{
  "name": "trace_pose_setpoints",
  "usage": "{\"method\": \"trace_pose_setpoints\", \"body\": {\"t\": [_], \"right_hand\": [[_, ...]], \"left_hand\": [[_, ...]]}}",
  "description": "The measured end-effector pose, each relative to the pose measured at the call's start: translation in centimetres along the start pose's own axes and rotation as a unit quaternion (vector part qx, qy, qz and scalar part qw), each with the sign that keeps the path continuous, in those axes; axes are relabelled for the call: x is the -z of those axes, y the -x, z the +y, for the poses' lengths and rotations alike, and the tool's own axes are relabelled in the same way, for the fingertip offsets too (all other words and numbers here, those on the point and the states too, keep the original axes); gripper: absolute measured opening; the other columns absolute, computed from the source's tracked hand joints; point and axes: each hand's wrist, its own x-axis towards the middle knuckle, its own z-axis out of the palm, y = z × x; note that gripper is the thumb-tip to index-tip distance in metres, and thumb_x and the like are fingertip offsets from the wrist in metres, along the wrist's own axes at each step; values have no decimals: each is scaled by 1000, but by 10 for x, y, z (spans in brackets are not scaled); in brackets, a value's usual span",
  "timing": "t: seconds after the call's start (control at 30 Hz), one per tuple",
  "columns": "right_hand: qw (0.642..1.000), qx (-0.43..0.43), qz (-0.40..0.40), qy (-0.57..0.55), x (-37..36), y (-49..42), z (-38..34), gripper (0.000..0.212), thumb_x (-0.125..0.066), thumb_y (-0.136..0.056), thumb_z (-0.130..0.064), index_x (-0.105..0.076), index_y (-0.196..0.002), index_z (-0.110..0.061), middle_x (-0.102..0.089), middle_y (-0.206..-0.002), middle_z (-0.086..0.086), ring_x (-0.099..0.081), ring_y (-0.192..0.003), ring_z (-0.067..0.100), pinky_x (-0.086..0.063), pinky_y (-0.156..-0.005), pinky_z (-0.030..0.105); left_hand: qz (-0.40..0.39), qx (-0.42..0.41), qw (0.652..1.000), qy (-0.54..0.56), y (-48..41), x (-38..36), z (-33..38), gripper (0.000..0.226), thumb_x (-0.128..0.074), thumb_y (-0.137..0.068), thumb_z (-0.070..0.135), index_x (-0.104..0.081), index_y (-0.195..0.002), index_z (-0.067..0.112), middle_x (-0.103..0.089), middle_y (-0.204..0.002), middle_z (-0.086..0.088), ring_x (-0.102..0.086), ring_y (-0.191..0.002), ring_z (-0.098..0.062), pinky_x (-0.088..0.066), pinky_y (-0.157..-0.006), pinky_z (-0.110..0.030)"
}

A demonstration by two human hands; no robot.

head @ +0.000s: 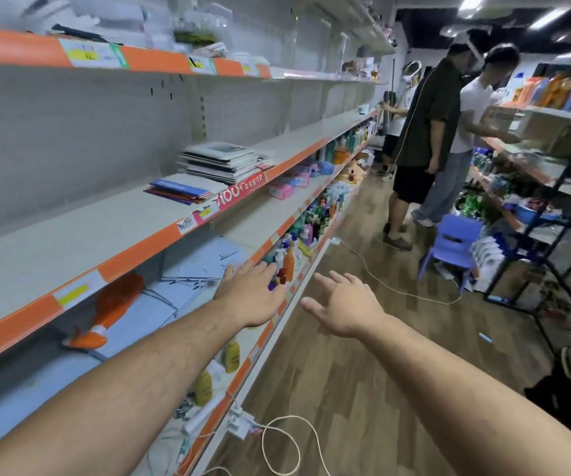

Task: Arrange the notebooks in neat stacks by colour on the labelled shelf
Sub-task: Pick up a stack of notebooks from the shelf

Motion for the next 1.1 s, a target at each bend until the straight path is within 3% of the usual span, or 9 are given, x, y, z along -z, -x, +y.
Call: {"method": "trace_pose_setpoints", "body": {"t": [0.63, 0.87, 1.1], "right_hand": [[1000, -30, -2, 10, 38, -285, 90, 76, -32, -94, -72, -17, -157, -34, -20, -164, 3, -13, -152, 27, -17, -121, 47], [999, 33, -2, 17, 43, -416, 147, 79, -30, -92, -75, -18, -157, -33, -19, -165, 0, -14, -151, 28, -19, -121, 48], [987, 158, -9, 23, 66, -557, 185, 90, -20, -85, -84, -14, -158, -32, -21, -164, 1, -14, -152, 25, -20, -120, 49]], "left_hand": [[0, -46, 999, 0, -329, 12, 18, 63, -20, -101, 53, -13, -159, 28, -14, -166, 4, -5, -154, -18, -1, -123, -51], [16, -6, 1000, -7, -439, 5, 35, 63, -21, -102, 52, -16, -159, 27, -15, -166, 4, -6, -153, -20, -2, -123, -52], [24, 106, 994, -8, -528, 19, 43, 65, -21, -102, 55, -13, -160, 25, -12, -167, 4, -4, -154, -19, 2, -123, -49]]}}
